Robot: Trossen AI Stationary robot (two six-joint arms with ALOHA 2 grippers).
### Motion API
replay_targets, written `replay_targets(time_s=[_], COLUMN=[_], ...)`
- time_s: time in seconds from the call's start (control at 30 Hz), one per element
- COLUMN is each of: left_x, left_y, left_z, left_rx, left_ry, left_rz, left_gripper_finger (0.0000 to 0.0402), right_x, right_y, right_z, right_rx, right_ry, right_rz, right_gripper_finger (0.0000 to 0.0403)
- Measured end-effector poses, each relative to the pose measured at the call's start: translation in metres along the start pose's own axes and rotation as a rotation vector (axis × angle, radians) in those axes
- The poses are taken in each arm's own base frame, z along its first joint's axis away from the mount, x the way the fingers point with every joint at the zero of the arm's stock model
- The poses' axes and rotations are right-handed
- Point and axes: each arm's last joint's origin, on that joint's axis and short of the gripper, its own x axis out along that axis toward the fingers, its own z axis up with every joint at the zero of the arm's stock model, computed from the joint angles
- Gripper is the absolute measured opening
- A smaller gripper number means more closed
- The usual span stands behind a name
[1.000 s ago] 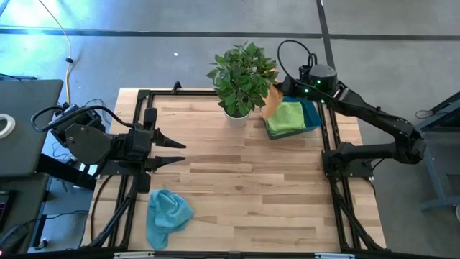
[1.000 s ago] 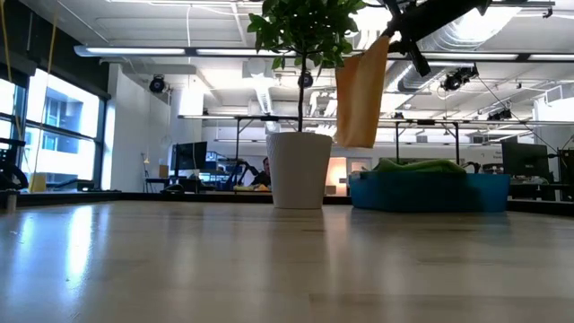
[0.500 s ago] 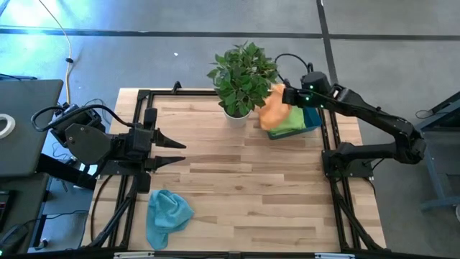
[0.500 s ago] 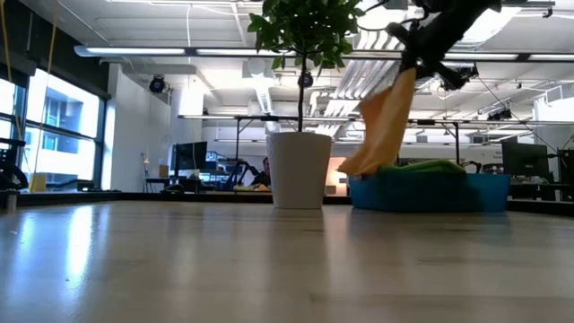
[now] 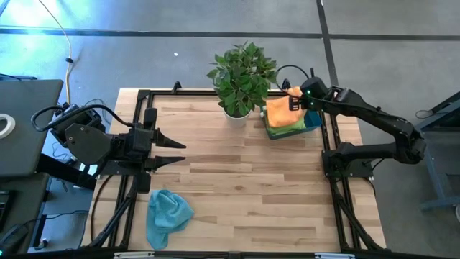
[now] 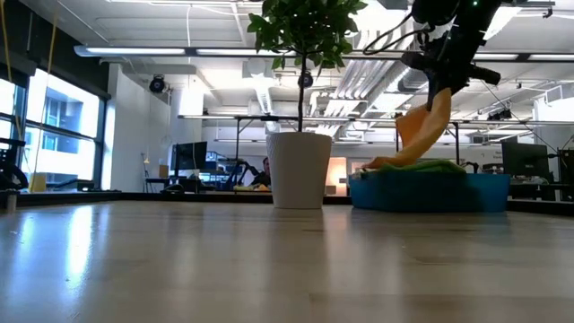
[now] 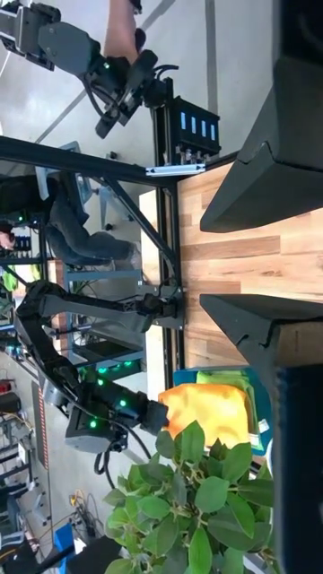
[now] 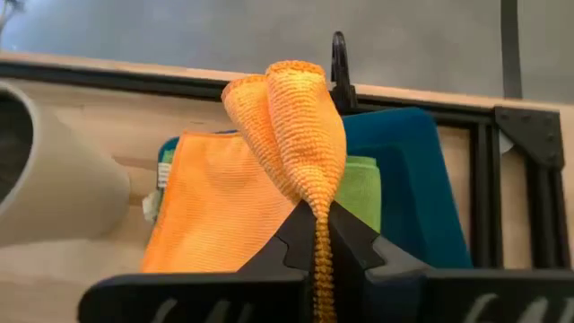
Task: Sort microfiber towel by color & place in baskets
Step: Stack the orange towel on top of the green towel into the blue bin, then fold the blue towel
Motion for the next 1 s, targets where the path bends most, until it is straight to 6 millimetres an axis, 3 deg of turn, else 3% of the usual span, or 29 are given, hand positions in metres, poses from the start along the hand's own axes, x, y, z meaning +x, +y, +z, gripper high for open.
replay_targets(time_s=[0.13,0.37,0.5,0.7,1.0], left_x=[0.0,0.0,0.001,0.009,0.045], left_y=[0.0,0.001,0.001,-0.001,-0.022], left_z=[0.0,0.0,0.0,-0.011,-0.059], left_rx=[0.002,-0.004,-0.068,-0.141,-0.217], left_ry=[0.0,-0.011,-0.011,0.078,0.369], left_rz=[0.0,0.051,0.053,0.088,0.125], left_gripper_finger=[0.0113,0.0113,0.0113,0.0113,0.0113], right_x=[0.0,0.0,0.0,-0.006,-0.032], right_y=[0.0,-0.001,0.0,0.016,0.049], right_z=[0.0,0.001,0.0,-0.011,-0.053], right_rx=[-0.091,-0.2,-0.219,-0.234,-0.289], right_ry=[0.0,-0.019,-0.013,0.059,0.128], right_rz=[0.0,-0.026,-0.019,0.151,0.316], right_gripper_finger=[0.0027,0.014,0.0181,0.0184,0.0162])
